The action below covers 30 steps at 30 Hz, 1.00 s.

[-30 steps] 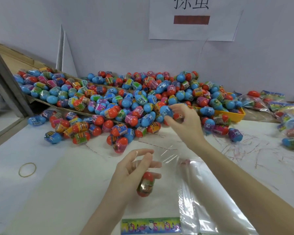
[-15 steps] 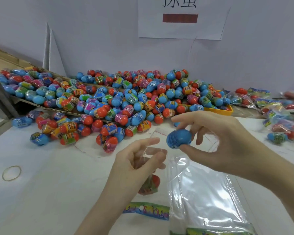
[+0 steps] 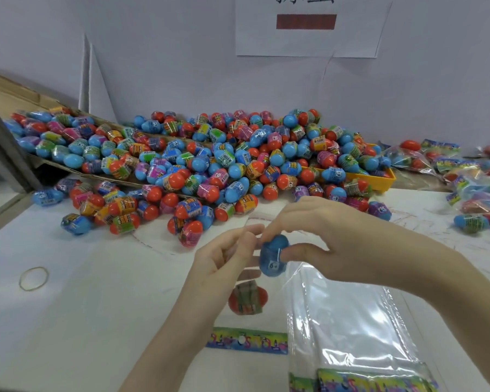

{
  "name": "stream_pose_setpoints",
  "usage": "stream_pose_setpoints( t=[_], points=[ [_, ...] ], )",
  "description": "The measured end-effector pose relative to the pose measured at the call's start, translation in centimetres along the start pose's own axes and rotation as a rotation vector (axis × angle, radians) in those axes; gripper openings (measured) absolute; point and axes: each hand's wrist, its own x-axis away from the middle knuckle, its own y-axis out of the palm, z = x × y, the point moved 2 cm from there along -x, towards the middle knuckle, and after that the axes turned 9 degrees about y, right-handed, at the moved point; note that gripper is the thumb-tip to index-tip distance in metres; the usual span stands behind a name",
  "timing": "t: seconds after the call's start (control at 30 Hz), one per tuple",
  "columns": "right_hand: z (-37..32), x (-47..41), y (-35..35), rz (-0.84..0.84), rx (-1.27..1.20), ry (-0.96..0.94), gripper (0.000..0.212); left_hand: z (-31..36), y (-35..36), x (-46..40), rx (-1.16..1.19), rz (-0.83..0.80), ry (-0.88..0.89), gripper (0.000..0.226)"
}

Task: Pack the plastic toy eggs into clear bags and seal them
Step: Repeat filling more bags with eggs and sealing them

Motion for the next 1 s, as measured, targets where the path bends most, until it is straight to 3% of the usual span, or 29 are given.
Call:
stream_pose_setpoints(
  t=[0.2, 0.37, 0.47, 0.63, 0.73, 0.8, 0.83, 1.0],
  points=[
    [0.1, -0.9, 0.7, -0.109, 0.146, 0.002, 0.026, -0.8, -0.4, 0.1, 0.01, -0.062, -0.028, 0.041],
    [0.3, -1.2, 1.7, -0.148, 0.055, 0.037, 0.024, -2.2, -1.9, 0.7, -0.269, -0.325, -0.192, 0.101],
    [0.4, -1.3, 2.3, -0.17, 0.011, 0.074, 0.025, -2.5, -2.6, 0.7, -0.407, -0.271, -0.242, 0.086],
    [0.5, -1.7, 2.4, -0.096, -0.008, 0.102, 0.023, -1.6, -2.4, 0.9, -0.683, -0.51, -0.277, 0.08],
    [0.5, -1.6, 2.7, -0.111, -0.02, 0.099, 0.022, -1.7, -2.2, 1.0, -0.849, -0.478, -0.238, 0.05],
    [0.6, -1.4, 2.7, -0.134, -0.038, 0.103, 0.022, -2.0, -2.0, 1.0, -0.815, -0.407, -0.191, 0.023],
    [0.6, -1.4, 2.7, -0.138, -0.071, 0.106, 0.02, -2.1, -2.0, 1.0, -0.761, -0.367, -0.188, 0.019],
    [0.7, -0.7, 1.7, -0.079, -0.288, 0.092, 0.01, -2.3, -2.2, 1.3, -0.374, -0.207, -0.27, 0.026]
  ],
)
